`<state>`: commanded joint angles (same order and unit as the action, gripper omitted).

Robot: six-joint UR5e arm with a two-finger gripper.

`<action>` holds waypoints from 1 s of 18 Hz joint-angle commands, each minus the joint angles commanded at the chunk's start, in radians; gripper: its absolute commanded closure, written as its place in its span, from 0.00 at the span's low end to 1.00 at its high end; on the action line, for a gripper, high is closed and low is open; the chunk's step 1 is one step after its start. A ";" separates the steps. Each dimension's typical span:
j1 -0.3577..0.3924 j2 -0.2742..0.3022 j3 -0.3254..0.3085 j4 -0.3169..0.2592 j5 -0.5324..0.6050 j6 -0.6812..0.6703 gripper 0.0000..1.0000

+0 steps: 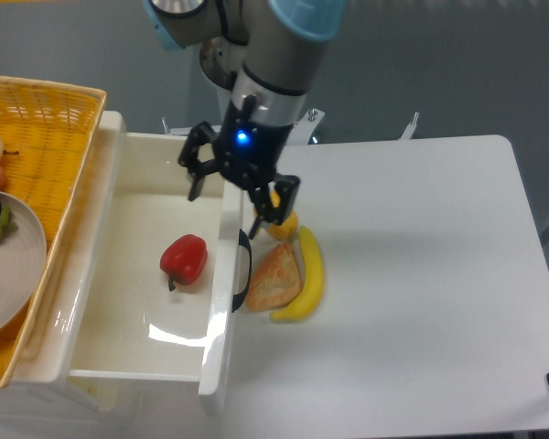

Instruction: Place the red pepper in the upper white drawer

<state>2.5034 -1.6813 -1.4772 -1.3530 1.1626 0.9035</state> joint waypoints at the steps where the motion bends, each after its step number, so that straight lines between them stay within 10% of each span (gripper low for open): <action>1: 0.009 0.000 0.000 -0.002 0.018 0.000 0.00; 10: 0.183 -0.032 -0.017 -0.127 0.222 0.280 0.00; 18: 0.227 -0.214 -0.012 -0.069 0.345 0.438 0.00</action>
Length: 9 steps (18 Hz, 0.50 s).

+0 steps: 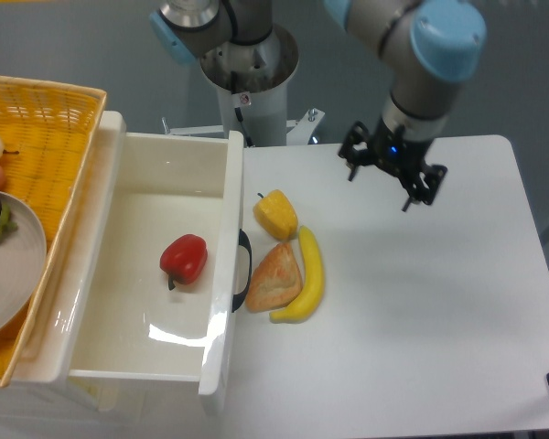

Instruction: Place the red pepper in the upper white drawer

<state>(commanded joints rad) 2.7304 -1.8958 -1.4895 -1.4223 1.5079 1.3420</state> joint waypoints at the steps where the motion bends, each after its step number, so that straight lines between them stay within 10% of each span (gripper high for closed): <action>1: 0.005 -0.023 -0.002 0.034 0.000 0.015 0.00; 9: 0.051 -0.123 0.014 0.120 0.041 0.144 0.00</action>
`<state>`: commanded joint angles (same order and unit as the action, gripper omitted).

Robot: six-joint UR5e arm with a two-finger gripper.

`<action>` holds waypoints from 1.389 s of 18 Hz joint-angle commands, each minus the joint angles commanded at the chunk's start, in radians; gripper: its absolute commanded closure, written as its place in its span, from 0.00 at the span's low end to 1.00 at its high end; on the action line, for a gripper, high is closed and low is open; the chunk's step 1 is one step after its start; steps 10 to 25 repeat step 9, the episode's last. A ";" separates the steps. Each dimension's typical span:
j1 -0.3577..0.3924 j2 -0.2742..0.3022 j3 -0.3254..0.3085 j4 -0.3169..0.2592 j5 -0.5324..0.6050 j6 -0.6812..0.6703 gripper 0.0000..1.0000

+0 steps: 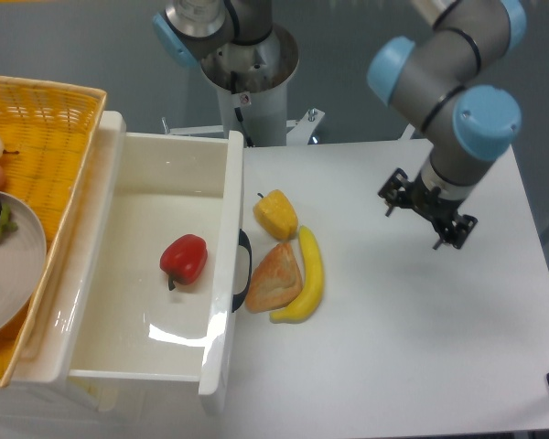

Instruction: Place the red pepper in the upper white drawer

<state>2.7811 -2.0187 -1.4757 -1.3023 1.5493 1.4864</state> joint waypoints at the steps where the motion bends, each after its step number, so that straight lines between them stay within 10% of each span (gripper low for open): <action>1: 0.002 -0.009 0.000 0.000 0.000 0.014 0.00; 25: 0.014 -0.034 0.009 0.002 0.035 0.023 0.00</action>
